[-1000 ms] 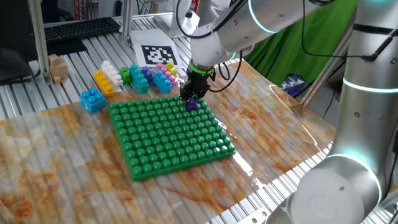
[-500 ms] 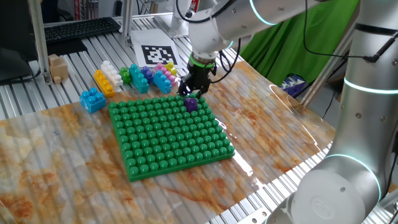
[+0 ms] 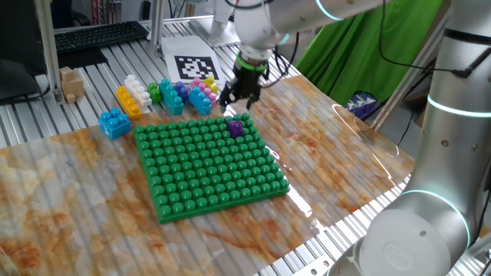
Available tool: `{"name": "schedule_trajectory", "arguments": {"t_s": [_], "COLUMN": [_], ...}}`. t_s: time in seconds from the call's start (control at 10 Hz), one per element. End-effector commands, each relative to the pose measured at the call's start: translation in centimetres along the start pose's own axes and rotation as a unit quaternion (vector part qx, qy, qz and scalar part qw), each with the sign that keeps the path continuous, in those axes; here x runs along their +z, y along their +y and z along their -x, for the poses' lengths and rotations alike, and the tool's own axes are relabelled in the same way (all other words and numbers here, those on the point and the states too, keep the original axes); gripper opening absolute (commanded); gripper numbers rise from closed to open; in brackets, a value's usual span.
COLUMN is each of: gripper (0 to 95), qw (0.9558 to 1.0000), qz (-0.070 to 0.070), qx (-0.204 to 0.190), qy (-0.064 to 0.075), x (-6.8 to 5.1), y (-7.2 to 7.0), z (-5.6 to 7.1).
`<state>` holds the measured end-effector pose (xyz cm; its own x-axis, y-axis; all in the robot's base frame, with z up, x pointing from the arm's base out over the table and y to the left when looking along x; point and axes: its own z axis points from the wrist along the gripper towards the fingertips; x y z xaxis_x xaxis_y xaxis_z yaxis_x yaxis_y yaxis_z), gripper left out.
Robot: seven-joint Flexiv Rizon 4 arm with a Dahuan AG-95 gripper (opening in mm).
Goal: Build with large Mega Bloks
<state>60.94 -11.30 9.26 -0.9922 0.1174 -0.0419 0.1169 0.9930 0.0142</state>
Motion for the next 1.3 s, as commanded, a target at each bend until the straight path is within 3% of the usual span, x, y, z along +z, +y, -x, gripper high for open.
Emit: {"name": "schedule_trajectory", "arguments": {"t_s": [0.1, 0.2, 0.7, 0.8, 1.0, 1.3], "gripper": [38.0, 38.0, 38.0, 57.0, 57.0, 57.0], "qw": [1.0000, 0.9999, 0.9995, 0.9994, 0.9994, 0.9993], "qz": [-0.001, 0.000, 0.004, 0.006, 0.009, 0.010], "qx": [0.009, 0.013, 0.030, 0.035, 0.034, 0.035], "qy": [0.004, 0.005, -0.002, -0.003, -0.004, -0.005], "x": [-0.7, -1.2, -1.1, -0.8, 0.2, 0.7], "y": [0.4, 0.9, 2.7, 3.0, 3.3, 3.9], "z": [1.5, 2.5, 5.6, 6.1, 7.8, 8.9]}}
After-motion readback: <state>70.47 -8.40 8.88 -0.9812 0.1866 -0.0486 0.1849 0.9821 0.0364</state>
